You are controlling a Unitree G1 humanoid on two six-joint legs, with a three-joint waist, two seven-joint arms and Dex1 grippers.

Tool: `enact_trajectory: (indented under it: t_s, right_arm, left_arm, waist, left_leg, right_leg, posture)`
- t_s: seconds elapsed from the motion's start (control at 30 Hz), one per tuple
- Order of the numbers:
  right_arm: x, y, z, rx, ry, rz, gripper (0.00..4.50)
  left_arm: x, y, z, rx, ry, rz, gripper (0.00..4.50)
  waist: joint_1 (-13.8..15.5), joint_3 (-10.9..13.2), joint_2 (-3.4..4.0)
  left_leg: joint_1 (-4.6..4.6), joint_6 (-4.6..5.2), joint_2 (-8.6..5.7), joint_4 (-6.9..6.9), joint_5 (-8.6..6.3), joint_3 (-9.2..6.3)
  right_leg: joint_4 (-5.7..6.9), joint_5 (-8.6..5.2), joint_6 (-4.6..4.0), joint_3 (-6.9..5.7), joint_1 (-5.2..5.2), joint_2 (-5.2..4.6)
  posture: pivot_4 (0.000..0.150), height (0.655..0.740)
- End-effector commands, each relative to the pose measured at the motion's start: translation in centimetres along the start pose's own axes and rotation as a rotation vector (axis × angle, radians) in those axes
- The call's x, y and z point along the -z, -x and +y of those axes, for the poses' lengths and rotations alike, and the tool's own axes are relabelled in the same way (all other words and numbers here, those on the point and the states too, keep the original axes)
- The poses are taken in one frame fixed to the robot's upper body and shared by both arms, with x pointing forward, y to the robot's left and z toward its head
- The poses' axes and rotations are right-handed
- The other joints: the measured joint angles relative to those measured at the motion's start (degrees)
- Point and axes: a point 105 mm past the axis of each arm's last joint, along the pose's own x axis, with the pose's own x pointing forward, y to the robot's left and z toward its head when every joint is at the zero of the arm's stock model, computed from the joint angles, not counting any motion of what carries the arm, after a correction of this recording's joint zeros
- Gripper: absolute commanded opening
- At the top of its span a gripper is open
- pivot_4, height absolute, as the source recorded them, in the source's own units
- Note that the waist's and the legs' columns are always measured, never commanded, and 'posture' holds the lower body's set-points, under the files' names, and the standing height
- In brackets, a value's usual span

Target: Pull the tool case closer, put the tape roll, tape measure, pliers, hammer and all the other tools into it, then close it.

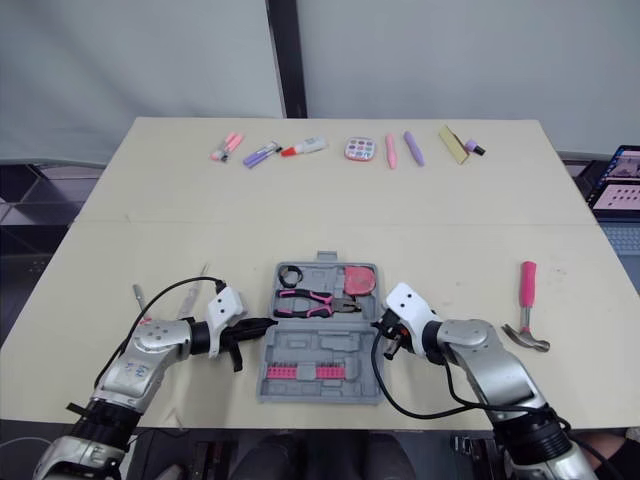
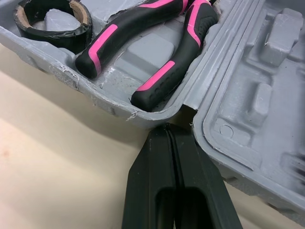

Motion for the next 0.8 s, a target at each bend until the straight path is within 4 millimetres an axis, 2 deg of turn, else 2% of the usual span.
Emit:
enact_trajectory:
  t_s: [0.03,0.27,0.6,0.8]
  right_arm:
    - [-0.9,-0.4,0.6,-0.016,0.021,-0.037,0.00]
    - [-0.5,0.0,0.4,-0.007,0.020,-0.027,0.00]
    - [0.6,1.4,-0.6,0.034,0.013,0.002,0.00]
    - [1.2,3.9,-1.4,0.073,0.009,0.016,0.00]
  left_arm:
    - [-0.3,0.1,0.7,-0.039,-0.005,-0.011,0.03]
    - [-0.1,0.3,0.7,-0.037,-0.006,-0.005,0.03]
    - [-0.2,1.6,0.9,-0.043,0.003,-0.010,0.03]
    - [-1.1,3.7,1.0,-0.045,0.016,-0.070,0.03]
  waist:
    - [0.00,0.00,0.00]
    - [0.01,0.00,0.00]
    - [-0.03,0.00,0.00]
    - [0.29,0.01,0.00]
  left_leg:
    - [0.00,0.00,0.00,0.00,0.00,0.00]
    - [0.00,0.00,0.00,0.00,0.00,0.00]
    - [0.00,0.00,0.00,-0.02,0.00,0.00]
    - [-0.02,0.01,0.00,-0.08,0.00,-0.01]
  right_leg:
    - [0.00,0.00,0.00,0.00,0.00,0.00]
    - [0.00,0.00,0.00,0.00,0.00,0.00]
    - [0.00,0.00,0.00,0.00,-0.01,0.00]
    - [-0.04,0.00,0.00,0.01,-0.02,-0.03]
  posture:
    - [0.150,0.7336]
    - [0.150,0.7336]
    - [0.150,0.7336]
    - [0.150,0.7336]
